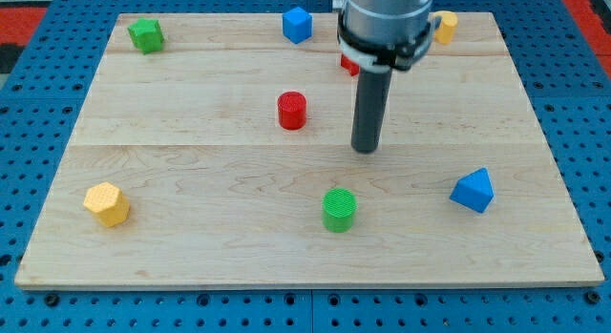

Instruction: Push the green circle left and up

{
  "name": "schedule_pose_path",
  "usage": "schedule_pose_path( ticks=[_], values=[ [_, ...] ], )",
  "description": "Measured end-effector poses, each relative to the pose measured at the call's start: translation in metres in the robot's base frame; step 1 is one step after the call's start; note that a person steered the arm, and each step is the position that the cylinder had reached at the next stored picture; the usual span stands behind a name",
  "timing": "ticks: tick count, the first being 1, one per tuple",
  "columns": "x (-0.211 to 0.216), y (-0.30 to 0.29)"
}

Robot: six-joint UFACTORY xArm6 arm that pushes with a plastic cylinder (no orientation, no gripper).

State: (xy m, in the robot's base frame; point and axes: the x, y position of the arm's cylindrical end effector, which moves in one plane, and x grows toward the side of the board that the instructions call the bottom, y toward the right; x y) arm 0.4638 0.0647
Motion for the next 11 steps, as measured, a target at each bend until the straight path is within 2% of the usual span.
schedule_pose_path(
  ticks=[2, 5, 9, 10, 11],
  values=[
    [0.076, -0.005],
    [0.121, -0.067],
    [0.047, -0.121],
    [0.043, -0.139],
    [0.038, -0.12]
  ],
)
